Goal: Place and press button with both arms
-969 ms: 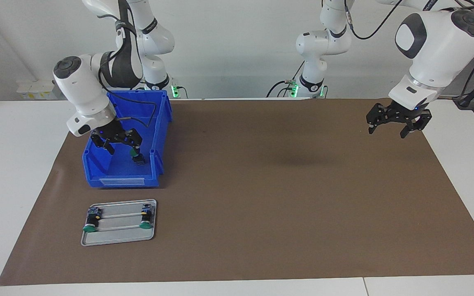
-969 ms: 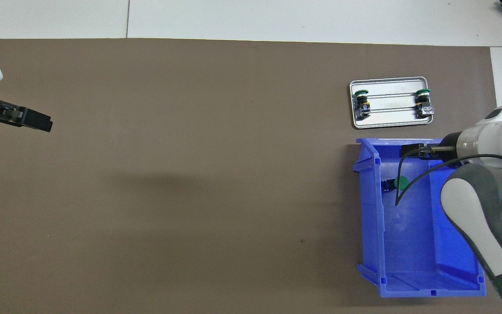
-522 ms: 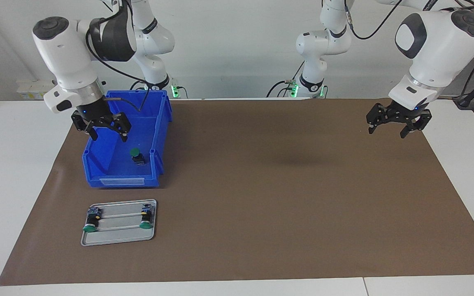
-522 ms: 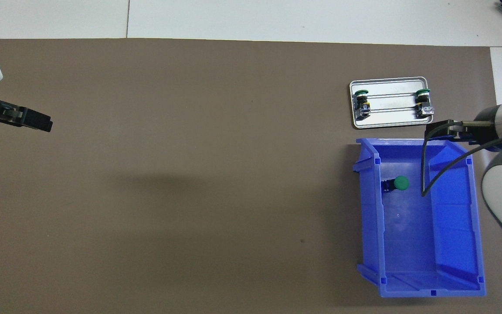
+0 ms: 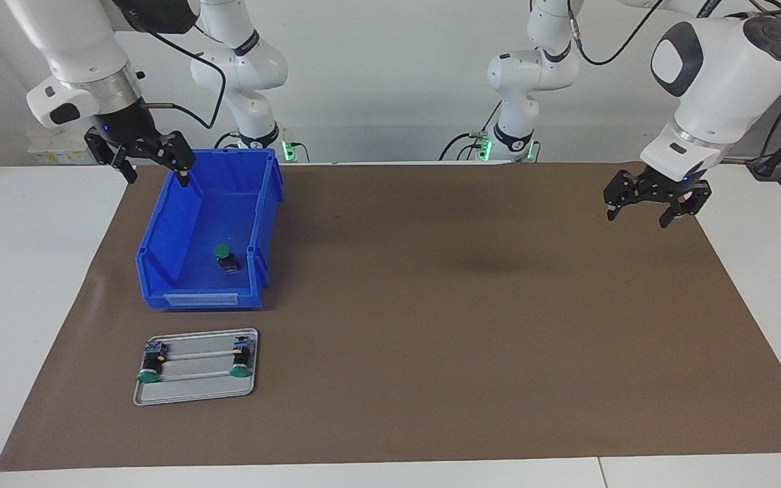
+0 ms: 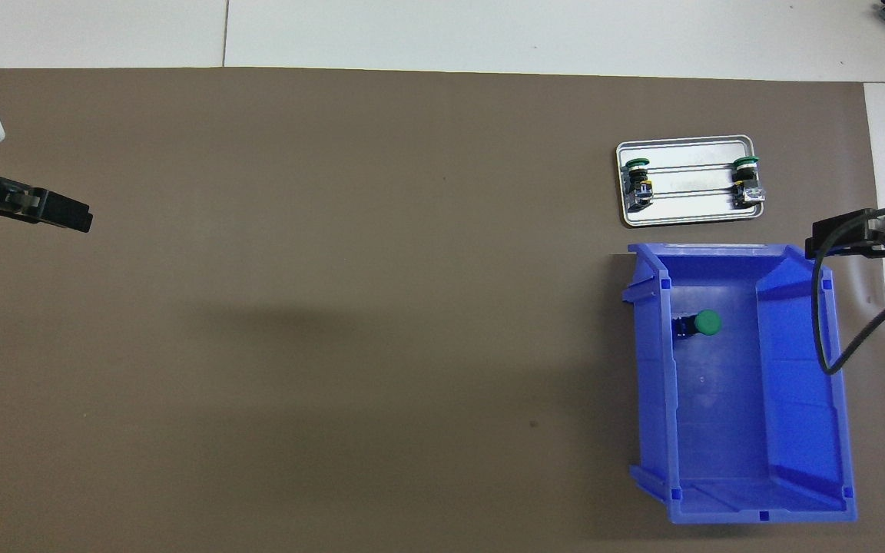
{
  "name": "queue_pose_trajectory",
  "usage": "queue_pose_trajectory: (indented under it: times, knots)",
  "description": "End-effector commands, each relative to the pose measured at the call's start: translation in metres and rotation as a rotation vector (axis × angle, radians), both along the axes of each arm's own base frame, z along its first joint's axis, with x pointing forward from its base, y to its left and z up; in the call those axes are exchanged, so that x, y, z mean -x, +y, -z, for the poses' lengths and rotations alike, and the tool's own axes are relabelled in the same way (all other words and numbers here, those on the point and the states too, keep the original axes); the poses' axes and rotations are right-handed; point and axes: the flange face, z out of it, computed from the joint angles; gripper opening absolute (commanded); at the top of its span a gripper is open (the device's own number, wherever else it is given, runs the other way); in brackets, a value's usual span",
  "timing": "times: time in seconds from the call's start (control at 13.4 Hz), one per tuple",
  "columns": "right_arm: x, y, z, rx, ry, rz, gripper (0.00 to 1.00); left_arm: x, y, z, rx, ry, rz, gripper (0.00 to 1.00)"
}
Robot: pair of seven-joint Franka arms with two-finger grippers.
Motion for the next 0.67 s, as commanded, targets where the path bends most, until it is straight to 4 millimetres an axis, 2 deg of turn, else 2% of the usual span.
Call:
queue_pose_trajectory:
  times: [0.0,0.3,0.45,0.52,0.6]
  knots:
    - [0.001,-0.002,0.002,0.015,0.014,0.010,0.99,0.006,0.003,-0.001,0.006,-0.012,-0.004,1.00]
    - [0.003,0.002,0.002,0.041,0.028,-0.006,0.99,0.006,0.002,-0.002,0.007,-0.014,-0.005,1.00]
    - [0.004,0.002,-0.004,0.044,0.050,-0.010,0.99,0.007,0.003,-0.004,0.006,-0.017,-0.004,1.00]
    - [0.005,0.004,-0.014,0.028,0.048,-0.010,0.99,0.007,0.003,-0.004,0.006,-0.015,-0.004,1.00]
    - [0.005,0.003,-0.014,0.026,0.048,-0.010,0.99,0.007,0.003,-0.004,0.006,-0.015,-0.004,1.00]
